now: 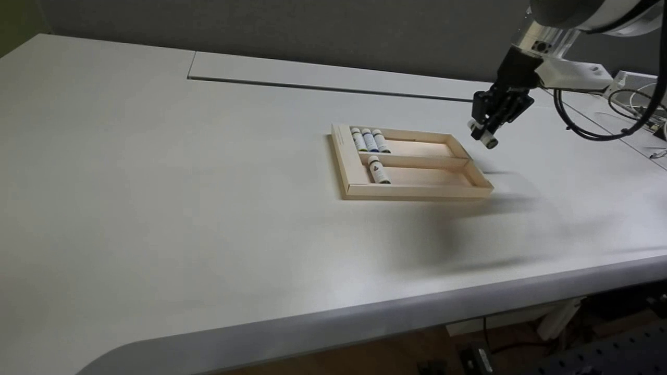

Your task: Pick up the bottle from the table and place it on the top part of the tray

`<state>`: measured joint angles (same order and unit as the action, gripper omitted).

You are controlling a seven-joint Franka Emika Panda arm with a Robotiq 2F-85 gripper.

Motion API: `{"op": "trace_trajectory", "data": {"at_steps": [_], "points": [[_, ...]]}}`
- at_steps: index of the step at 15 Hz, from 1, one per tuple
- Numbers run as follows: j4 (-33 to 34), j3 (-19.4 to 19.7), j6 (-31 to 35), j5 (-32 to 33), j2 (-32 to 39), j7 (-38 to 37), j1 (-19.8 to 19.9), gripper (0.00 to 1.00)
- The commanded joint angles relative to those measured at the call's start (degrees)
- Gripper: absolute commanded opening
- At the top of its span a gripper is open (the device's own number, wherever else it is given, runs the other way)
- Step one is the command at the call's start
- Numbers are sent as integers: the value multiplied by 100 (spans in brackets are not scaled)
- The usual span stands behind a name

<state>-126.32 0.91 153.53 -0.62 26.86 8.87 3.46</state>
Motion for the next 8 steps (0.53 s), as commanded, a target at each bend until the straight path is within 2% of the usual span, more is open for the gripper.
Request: {"op": "trace_trajectory", "data": {"at_steps": [1, 8], "points": [[400, -184, -194, -123, 120, -319, -139, 7], [660, -430, -273, -312, 375, -650, -440, 7]]}}
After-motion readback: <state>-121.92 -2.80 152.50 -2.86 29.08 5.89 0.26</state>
